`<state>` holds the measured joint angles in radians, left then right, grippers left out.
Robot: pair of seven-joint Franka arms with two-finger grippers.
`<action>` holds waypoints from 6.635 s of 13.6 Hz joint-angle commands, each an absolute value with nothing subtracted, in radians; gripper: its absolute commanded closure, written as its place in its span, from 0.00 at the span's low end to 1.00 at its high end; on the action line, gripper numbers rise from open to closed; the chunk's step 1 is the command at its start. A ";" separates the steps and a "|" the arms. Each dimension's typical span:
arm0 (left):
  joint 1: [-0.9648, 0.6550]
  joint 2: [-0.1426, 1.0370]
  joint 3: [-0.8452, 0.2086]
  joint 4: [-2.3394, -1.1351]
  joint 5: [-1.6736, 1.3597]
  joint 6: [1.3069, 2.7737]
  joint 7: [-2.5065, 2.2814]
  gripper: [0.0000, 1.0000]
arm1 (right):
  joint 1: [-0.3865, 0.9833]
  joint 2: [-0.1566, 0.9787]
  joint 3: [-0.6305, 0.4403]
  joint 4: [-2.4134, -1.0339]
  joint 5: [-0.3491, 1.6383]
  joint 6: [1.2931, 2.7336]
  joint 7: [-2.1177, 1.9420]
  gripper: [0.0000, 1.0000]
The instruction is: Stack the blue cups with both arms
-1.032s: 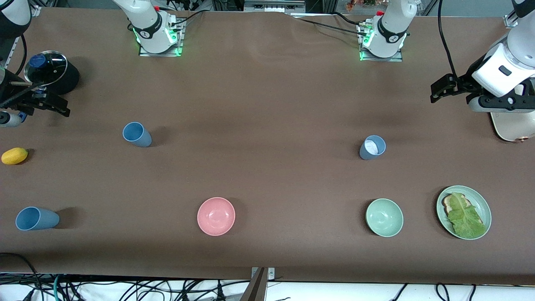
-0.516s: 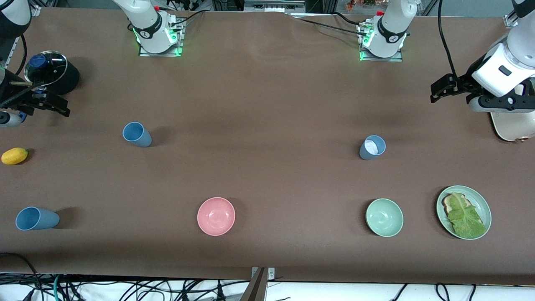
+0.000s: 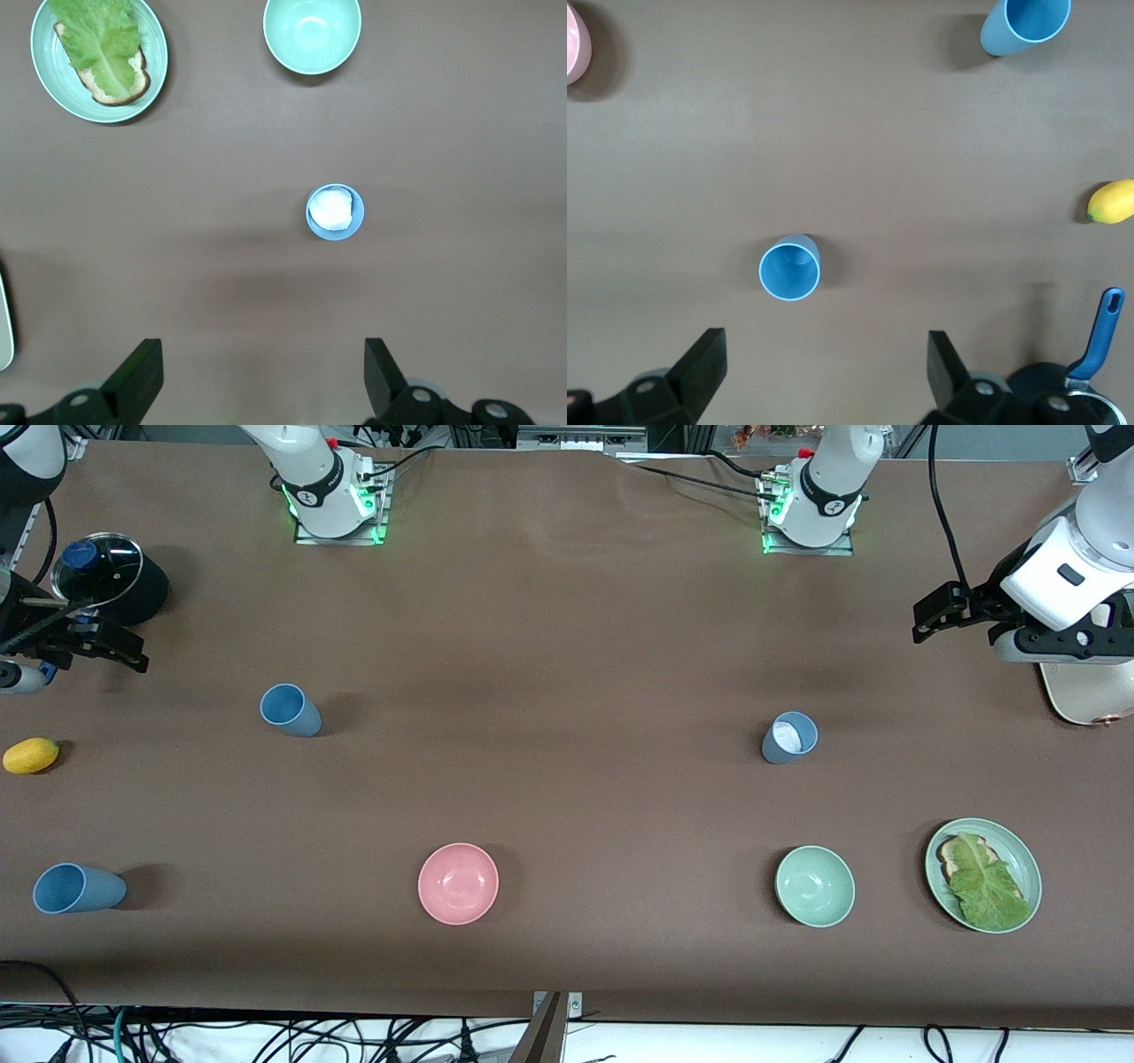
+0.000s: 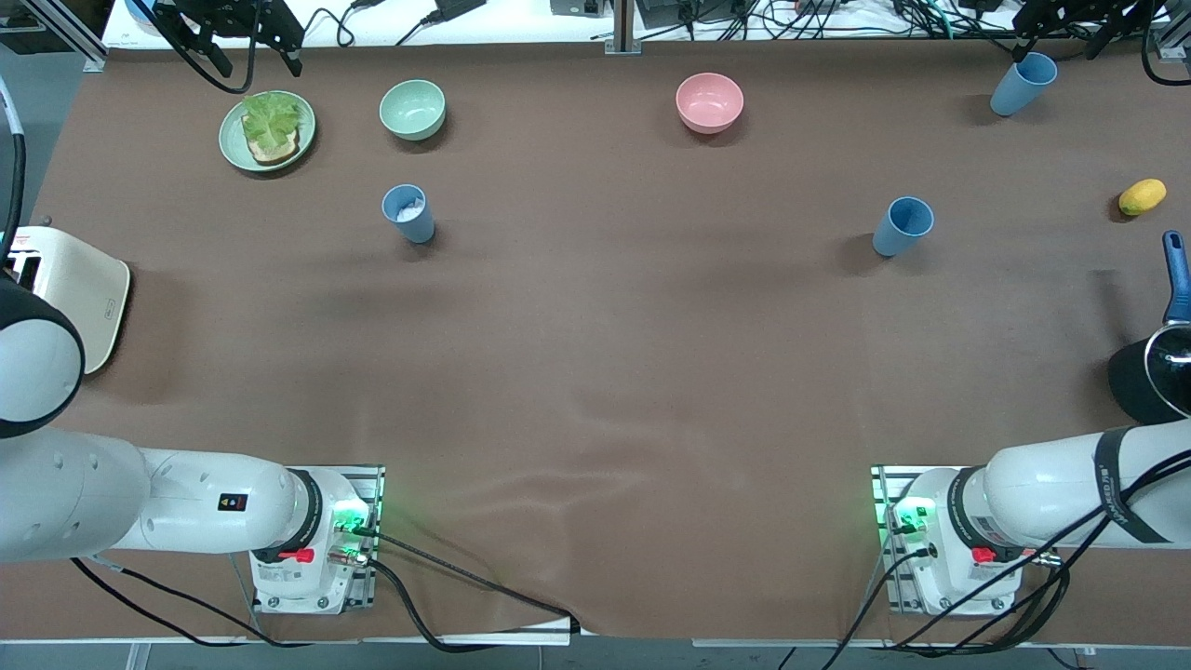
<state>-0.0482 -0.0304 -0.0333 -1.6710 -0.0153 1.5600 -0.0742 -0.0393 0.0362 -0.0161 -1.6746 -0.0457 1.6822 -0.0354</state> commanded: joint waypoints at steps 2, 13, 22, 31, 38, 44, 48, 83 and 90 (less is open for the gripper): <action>-0.046 -0.015 -0.035 -1.637 0.009 1.536 -0.075 0.00 | -0.051 0.032 -0.008 -1.675 -0.040 1.677 -0.028 0.00; -0.063 0.101 -0.043 -1.651 -0.005 1.503 -0.064 0.00 | -0.051 0.031 -0.008 -1.675 -0.040 1.677 -0.028 0.00; -0.074 0.169 -0.067 -2.017 0.011 2.040 -0.045 0.00 | -0.051 0.032 -0.008 -1.675 -0.040 1.677 -0.028 0.00; -0.069 0.317 -0.081 -2.135 0.080 2.338 -0.057 0.45 | -0.051 0.032 -0.008 -1.675 -0.040 1.677 -0.026 0.00; -0.075 0.331 -0.092 -2.118 0.078 2.324 -0.057 1.00 | -0.051 0.032 -0.008 -1.675 -0.040 1.677 -0.026 0.00; -0.078 0.321 -0.161 -1.941 0.069 2.111 -0.110 1.00 | -0.051 0.032 -0.008 -1.675 -0.040 1.677 -0.026 0.00; -0.110 0.363 -0.284 -1.867 0.066 2.079 -0.372 1.00 | -0.051 0.032 -0.008 -1.675 -0.040 1.677 -0.026 0.00; -0.270 0.416 -0.311 -1.403 0.078 1.648 -0.742 0.00 | -0.051 0.164 -0.006 -1.678 -0.048 1.664 -0.046 0.00; -0.072 0.299 -0.310 -1.328 0.078 1.528 -0.616 0.00 | -0.054 0.152 -0.014 -2.009 -0.046 2.023 -0.046 0.00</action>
<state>-0.1119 0.3303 -0.3007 -1.3312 0.0613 1.5898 -0.7046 -0.0422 0.2109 -0.0207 -1.9005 -0.0457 1.9523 -0.0389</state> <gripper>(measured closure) 0.000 0.000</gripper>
